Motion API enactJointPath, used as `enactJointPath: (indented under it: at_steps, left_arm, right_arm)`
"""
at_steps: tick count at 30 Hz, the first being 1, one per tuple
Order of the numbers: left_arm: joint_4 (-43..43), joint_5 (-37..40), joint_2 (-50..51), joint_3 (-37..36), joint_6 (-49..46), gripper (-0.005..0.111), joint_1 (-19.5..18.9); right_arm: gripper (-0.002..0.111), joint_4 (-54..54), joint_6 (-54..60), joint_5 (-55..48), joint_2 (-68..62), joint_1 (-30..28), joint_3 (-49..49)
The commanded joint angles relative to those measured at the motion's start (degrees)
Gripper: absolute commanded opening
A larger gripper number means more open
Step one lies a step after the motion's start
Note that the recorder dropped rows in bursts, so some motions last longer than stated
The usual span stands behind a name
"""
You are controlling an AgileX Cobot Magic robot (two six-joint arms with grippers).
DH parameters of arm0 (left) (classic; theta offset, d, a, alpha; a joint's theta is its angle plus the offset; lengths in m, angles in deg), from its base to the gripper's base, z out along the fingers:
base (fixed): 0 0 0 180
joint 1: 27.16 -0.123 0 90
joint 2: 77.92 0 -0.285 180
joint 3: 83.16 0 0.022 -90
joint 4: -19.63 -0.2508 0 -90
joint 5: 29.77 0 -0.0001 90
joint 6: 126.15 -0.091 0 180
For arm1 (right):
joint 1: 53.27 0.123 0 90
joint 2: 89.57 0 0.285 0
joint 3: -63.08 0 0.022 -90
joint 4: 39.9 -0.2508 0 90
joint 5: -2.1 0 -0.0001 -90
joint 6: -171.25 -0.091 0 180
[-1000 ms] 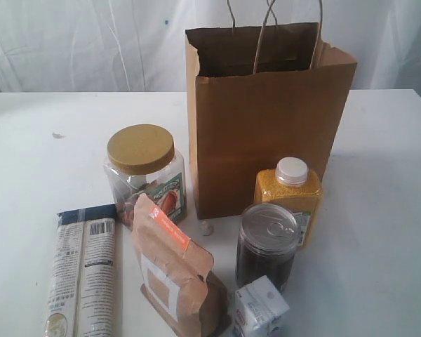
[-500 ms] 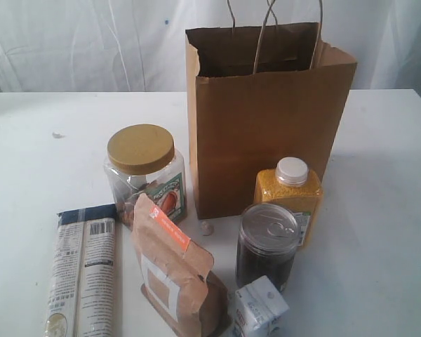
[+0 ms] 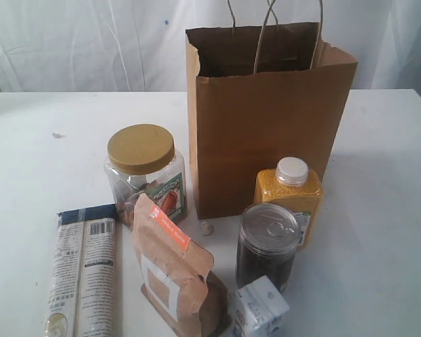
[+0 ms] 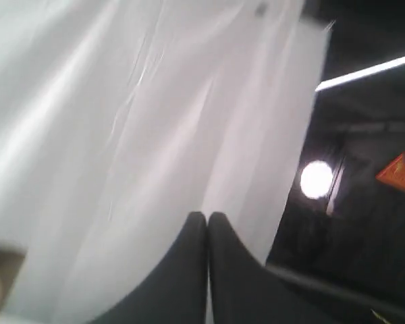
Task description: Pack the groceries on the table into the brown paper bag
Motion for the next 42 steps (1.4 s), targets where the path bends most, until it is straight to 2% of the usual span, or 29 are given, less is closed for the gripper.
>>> enactJointPath:
  at_steps: [1,2,3,6,11,13,15,17,19,21,24,26,31,33,35,42]
  left_arm:
    - [0.2,-0.3,-0.2,-0.2,0.1,0.0,0.4]
    - [0.2,-0.3,-0.2,-0.2,0.1,0.0,0.4]
    - [0.2,-0.3,-0.2,-0.2,0.1,0.0,0.4]
    - [0.2,-0.3,-0.2,-0.2,0.1,0.0,0.4]
    - [0.2,-0.3,-0.2,-0.2,0.1,0.0,0.4]
    - [0.2,-0.3,-0.2,-0.2,0.1,0.0,0.4]
    - [0.2,-0.3,-0.2,-0.2,0.1,0.0,0.4]
    - [0.2,-0.3,-0.2,-0.2,0.1,0.0,0.4]
    - [0.2,-0.3,-0.2,-0.2,0.1,0.0,0.4]
    - [0.2,-0.3,-0.2,-0.2,0.1,0.0,0.4]
    - [0.2,-0.3,-0.2,-0.2,0.1,0.0,0.4]
    - [0.2,-0.3,-0.2,-0.2,0.1,0.0,0.4]
    - [0.2,-0.3,-0.2,-0.2,0.1,0.0,0.4]
    - [0.2,-0.3,-0.2,-0.2,0.1,0.0,0.4]
    - [0.2,-0.3,-0.2,-0.2,0.1,0.0,0.4]
    - [0.2,-0.3,-0.2,-0.2,0.1,0.0,0.4]
  right_arm:
    - [0.0,-0.8,3.8,-5.2,-17.7,0.8,-0.5]
    - [0.0,-2.6,2.7,-6.9,-20.8,0.8,-0.1]
    - [0.0,-6.2,-2.1,-13.5,-29.3,0.6,1.1]
    - [0.0,-6.4,-9.7,-27.8,-38.5,0.6,4.4]
    - [0.0,-9.3,-12.3,-53.8,-45.3,0.7,12.8]
    - [0.0,-16.1,-9.5,-60.5,-43.9,1.5,16.2]
    - [0.0,-24.7,2.3,-66.0,-42.3,4.0,18.7]
    - [0.0,-32.7,15.1,-69.9,-41.3,9.9,20.7]
    - [0.0,-29.6,19.8,-68.6,-41.3,15.0,22.2]
    - [0.0,-20.7,20.2,-62.3,-41.3,17.4,22.9]
    - [0.004,-14.2,20.1,-57.6,-41.3,17.8,22.9]
    - [0.017,-13.8,20.1,-57.2,-41.3,17.8,22.9]
    - [0.061,-14.0,19.1,-56.3,-43.0,17.8,22.7]
    - [0.073,-14.5,18.2,-55.7,-44.1,17.8,22.7]
    - [0.077,-14.5,18.2,-54.6,-45.0,17.8,22.7]
    - [0.077,-13.8,21.8,-46.2,-47.9,17.8,22.7]
